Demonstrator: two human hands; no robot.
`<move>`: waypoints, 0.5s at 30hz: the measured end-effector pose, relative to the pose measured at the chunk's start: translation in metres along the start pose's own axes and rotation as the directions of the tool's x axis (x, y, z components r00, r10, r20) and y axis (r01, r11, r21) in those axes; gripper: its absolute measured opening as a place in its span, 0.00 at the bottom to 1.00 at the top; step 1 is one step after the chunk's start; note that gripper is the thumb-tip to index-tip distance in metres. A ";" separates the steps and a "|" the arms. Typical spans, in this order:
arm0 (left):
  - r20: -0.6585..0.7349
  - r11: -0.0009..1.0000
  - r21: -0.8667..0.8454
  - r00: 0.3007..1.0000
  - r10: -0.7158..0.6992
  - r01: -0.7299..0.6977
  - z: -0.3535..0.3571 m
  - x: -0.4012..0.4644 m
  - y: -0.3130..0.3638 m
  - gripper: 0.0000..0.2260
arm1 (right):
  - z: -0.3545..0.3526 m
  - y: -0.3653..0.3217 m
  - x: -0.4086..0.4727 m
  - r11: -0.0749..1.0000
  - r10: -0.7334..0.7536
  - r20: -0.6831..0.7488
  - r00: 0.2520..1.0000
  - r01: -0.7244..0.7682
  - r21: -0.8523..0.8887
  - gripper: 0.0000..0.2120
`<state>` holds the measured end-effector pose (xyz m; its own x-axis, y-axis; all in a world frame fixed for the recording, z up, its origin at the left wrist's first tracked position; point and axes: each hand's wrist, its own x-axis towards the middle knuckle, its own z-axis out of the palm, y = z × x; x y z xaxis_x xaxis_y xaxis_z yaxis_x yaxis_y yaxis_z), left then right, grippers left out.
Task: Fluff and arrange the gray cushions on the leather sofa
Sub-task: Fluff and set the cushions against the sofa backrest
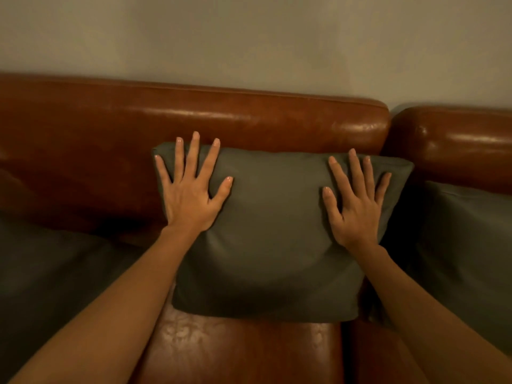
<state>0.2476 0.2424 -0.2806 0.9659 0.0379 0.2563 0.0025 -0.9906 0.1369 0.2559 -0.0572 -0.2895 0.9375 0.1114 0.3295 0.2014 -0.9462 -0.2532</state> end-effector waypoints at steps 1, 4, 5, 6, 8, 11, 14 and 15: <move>0.006 1.000 -0.004 1.000 -0.008 0.008 0.002 0.001 0.001 0.30 | 0.002 0.000 0.001 1.000 0.008 0.004 1.000 -0.008 0.010 0.26; 0.032 1.000 0.017 0.999 -0.015 0.014 0.005 0.003 0.001 0.30 | 0.005 -0.001 0.003 0.999 0.034 0.032 0.999 -0.034 0.006 0.26; 0.040 1.000 0.025 0.999 -0.012 0.011 0.004 0.004 0.001 0.30 | 0.004 -0.002 0.003 0.999 0.042 0.052 0.998 -0.042 -0.001 0.26; 0.048 0.999 0.034 0.999 -0.011 0.009 0.003 0.004 0.002 0.30 | 0.002 -0.004 0.003 0.999 0.050 0.072 0.996 -0.050 -0.009 0.26; 0.053 0.997 0.068 0.998 -0.028 0.025 -0.002 0.000 0.006 0.29 | -0.001 -0.008 0.001 0.996 0.080 0.097 0.992 -0.077 -0.032 0.25; 0.014 0.988 0.033 0.989 -0.149 0.148 -0.008 -0.015 0.028 0.27 | -0.006 -0.030 -0.009 0.972 0.233 0.085 0.969 -0.235 0.014 0.23; -0.033 0.992 -0.070 0.994 -0.109 0.106 -0.007 -0.037 0.068 0.24 | -0.003 -0.073 -0.017 0.902 0.402 0.044 0.914 -0.404 0.153 0.24; -0.031 0.997 -0.076 1.000 -0.003 0.001 -0.004 -0.046 0.081 0.24 | 0.001 -0.088 -0.022 0.902 0.394 0.028 0.919 -0.393 0.178 0.25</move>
<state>0.2020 0.1609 -0.2777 0.9573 0.0451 0.2857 -0.0164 -0.9778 0.2091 0.2177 0.0235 -0.2751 0.9486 -0.2622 0.1770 -0.1361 -0.8432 -0.5201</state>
